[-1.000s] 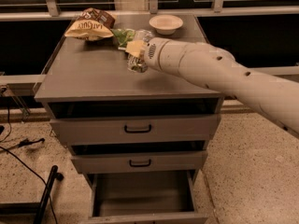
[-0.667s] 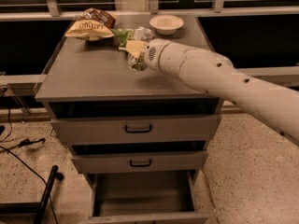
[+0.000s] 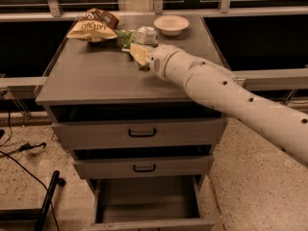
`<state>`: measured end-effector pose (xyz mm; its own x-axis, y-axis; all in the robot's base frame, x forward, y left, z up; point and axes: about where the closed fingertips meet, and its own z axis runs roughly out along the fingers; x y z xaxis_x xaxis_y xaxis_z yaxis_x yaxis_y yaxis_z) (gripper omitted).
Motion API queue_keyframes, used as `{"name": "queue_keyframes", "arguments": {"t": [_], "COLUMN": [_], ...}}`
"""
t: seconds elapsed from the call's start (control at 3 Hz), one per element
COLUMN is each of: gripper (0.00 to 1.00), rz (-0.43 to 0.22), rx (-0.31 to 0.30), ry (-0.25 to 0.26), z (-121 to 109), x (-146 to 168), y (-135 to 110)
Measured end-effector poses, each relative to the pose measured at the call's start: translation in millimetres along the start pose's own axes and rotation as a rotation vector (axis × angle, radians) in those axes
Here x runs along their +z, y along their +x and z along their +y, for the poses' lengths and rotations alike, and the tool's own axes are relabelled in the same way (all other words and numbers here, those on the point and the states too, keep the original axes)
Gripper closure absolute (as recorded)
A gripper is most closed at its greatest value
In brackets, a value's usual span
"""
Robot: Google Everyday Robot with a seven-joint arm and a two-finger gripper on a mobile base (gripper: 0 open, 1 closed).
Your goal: Pick 7up can from bottom drawer and place on counter
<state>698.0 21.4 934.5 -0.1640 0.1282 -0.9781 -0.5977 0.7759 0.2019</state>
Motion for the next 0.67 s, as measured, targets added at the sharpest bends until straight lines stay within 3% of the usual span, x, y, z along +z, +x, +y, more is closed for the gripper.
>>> {"name": "queue_keyframes", "arguments": {"t": [0.67], "gripper": [1.0], "rz": [-0.09], "rx": [-0.174], "ry": [-0.008], "z": [-14.5], "x": [-3.2], "y": [7.1]}}
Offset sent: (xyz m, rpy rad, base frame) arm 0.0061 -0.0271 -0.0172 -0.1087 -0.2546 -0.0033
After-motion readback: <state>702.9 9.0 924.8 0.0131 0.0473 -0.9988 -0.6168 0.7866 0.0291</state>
